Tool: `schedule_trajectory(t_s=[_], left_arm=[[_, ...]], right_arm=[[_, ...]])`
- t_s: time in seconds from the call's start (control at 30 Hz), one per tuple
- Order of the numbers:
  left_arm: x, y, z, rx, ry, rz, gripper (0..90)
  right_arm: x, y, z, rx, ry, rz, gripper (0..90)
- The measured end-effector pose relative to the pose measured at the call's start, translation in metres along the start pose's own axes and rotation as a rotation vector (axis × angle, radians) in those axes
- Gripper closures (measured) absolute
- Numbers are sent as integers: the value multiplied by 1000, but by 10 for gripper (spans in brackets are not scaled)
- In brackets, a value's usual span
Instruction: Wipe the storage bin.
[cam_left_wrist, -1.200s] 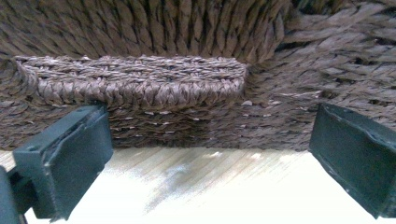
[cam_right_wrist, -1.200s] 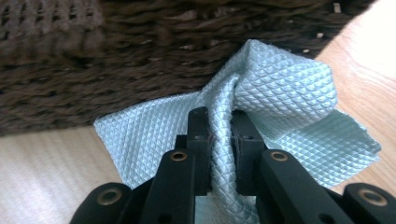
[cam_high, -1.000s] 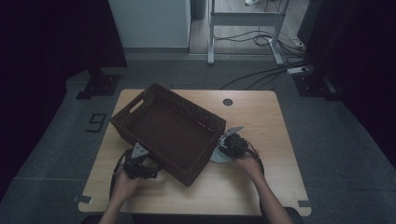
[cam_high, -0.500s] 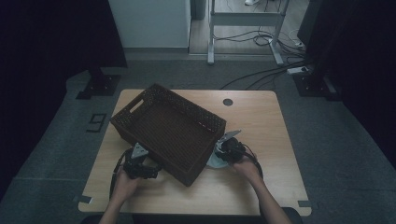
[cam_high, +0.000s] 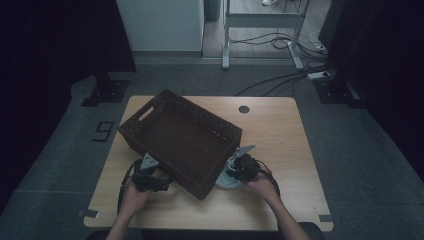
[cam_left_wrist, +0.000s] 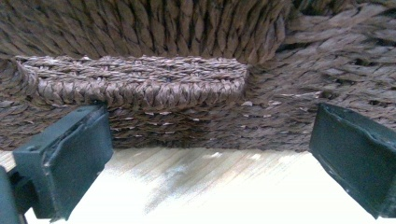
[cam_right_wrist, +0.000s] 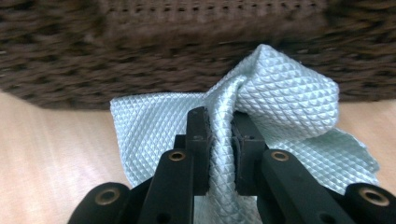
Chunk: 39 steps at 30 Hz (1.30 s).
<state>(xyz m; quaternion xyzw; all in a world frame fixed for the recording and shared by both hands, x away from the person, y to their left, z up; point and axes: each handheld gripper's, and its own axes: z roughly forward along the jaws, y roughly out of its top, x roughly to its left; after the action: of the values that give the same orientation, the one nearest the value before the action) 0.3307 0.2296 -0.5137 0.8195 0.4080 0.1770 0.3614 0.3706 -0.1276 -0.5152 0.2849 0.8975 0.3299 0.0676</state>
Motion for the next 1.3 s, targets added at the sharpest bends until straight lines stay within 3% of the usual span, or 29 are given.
schedule_trajectory(t_s=[0.57,1.3], left_arm=[[0,0,0,1,0,-1,0],[0,0,0,-2,1,-2,0]], right_arm=[[46,0,1,7,96,-84,793],[85,4,7,14,173,-174,792]])
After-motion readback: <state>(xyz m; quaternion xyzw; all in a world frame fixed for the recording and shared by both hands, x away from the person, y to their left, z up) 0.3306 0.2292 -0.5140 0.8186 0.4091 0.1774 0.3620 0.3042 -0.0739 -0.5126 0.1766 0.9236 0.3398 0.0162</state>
